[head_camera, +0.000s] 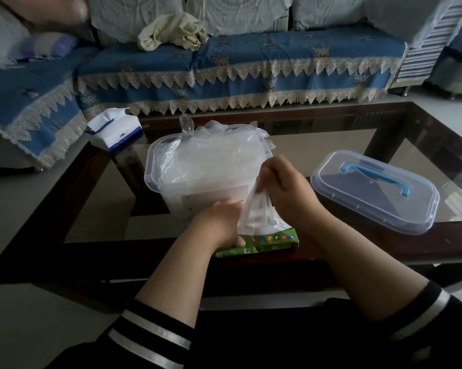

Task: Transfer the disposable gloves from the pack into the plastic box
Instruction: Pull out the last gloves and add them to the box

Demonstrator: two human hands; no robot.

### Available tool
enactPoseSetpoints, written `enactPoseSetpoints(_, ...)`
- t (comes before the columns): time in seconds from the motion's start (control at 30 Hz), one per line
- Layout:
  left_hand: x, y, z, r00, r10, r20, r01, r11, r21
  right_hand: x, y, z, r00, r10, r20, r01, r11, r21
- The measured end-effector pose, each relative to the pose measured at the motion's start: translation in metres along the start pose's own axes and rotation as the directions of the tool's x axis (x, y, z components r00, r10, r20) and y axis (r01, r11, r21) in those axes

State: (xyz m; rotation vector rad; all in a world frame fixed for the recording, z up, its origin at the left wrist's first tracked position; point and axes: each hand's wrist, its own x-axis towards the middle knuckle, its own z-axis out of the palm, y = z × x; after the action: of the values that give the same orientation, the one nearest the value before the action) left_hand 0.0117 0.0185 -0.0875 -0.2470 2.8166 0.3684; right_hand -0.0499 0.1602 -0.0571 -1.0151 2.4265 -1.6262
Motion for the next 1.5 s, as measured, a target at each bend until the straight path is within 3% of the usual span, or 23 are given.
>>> enactPoseSetpoints(0.1, 0.001, -0.003, 0.002, 1.000, 0.016, -0.007, -0.016, 1.000, -0.026, 0.003, -0.010, -0.008, 0.965, 0.079, -0.252, -0.023, 0.975, 0.221)
enactPoseSetpoints(0.2, -0.001, -0.005, -0.003, 1.000, 0.026, 0.014, -0.025, 0.996, -0.090, 0.009, -0.014, -0.019, 0.904, 0.162, -0.396, -0.039, 0.953, 0.300)
enactPoseSetpoints(0.27, -0.007, -0.003, -0.013, 0.997, 0.066, 0.033, -0.055, 0.965, -0.255, 0.013, -0.013, -0.024, 0.864, 0.207, -0.458, -0.071, 0.952, 0.297)
enactPoseSetpoints(0.37, -0.021, 0.011, -0.026, 0.978, 0.208, 0.011, -0.163, 0.798, -0.580, 0.017, -0.012, -0.025, 0.839, 0.266, -0.475, -0.126, 0.944, 0.306)
enactPoseSetpoints(0.47, -0.031, 0.029, -0.032, 0.947, 0.293, -0.133, -0.294, 0.619, -0.728, 0.017, -0.012, -0.025, 0.843, 0.274, -0.463, -0.162, 0.950, 0.267)
enactPoseSetpoints(0.57, -0.034, 0.042, -0.035, 0.943, 0.229, -0.240, -0.321, 0.443, -0.837, 0.017, -0.011, -0.022, 0.849, 0.243, -0.470, -0.177, 0.968, 0.180)
enactPoseSetpoints(0.67, -0.032, 0.048, -0.038, 0.946, 0.063, -0.318, -0.322, 0.300, -0.898, 0.017, -0.011, -0.023, 0.859, 0.215, -0.466, -0.180, 0.977, 0.119)
enactPoseSetpoints(0.8, -0.029, 0.047, -0.051, 0.969, 0.026, -0.246, -0.247, 0.153, -0.957, 0.019, -0.013, -0.024, 0.898, 0.140, -0.418, -0.123, 0.990, 0.067)
enactPoseSetpoints(0.9, -0.026, 0.046, -0.052, 0.973, 0.062, -0.222, -0.229, 0.173, -0.958, 0.021, -0.013, -0.021, 0.916, 0.086, -0.392, -0.068, 0.996, 0.060)
enactPoseSetpoints(1.0, -0.021, 0.046, -0.055, 0.954, 0.005, -0.301, -0.298, 0.156, -0.942, 0.026, -0.016, -0.022, 0.946, 0.042, -0.321, -0.033, 0.999, 0.033)
enactPoseSetpoints(1.1, -0.018, 0.037, -0.068, 0.885, -0.116, -0.450, -0.401, 0.297, -0.866, 0.036, -0.019, -0.033, 0.993, 0.107, -0.057, -0.093, 0.975, 0.204)
enactPoseSetpoints(1.17, -0.016, 0.025, -0.077, 0.833, -0.213, -0.510, -0.421, 0.354, -0.835, 0.043, -0.015, -0.042, 0.975, 0.179, 0.128, -0.210, 0.934, 0.290)
enactPoseSetpoints(1.23, -0.012, 0.011, -0.084, 0.774, -0.316, -0.549, -0.413, 0.406, -0.815, 0.048, -0.010, -0.047, 0.951, 0.241, 0.195, -0.291, 0.911, 0.293)
enactPoseSetpoints(1.3, -0.006, -0.003, -0.086, 0.709, -0.408, -0.575, -0.361, 0.491, -0.793, 0.055, -0.004, -0.045, 0.949, 0.287, 0.129, -0.314, 0.876, 0.366)
enactPoseSetpoints(1.37, 0.000, -0.015, -0.087, 0.649, -0.494, -0.578, -0.265, 0.565, -0.781, 0.062, 0.001, -0.039, 0.936, 0.351, -0.025, -0.305, 0.844, 0.441)
enactPoseSetpoints(1.5, 0.006, -0.033, -0.087, 0.618, -0.612, -0.492, -0.024, 0.611, -0.791, 0.071, 0.013, -0.029, 0.852, 0.452, -0.263, -0.298, 0.832, 0.467)
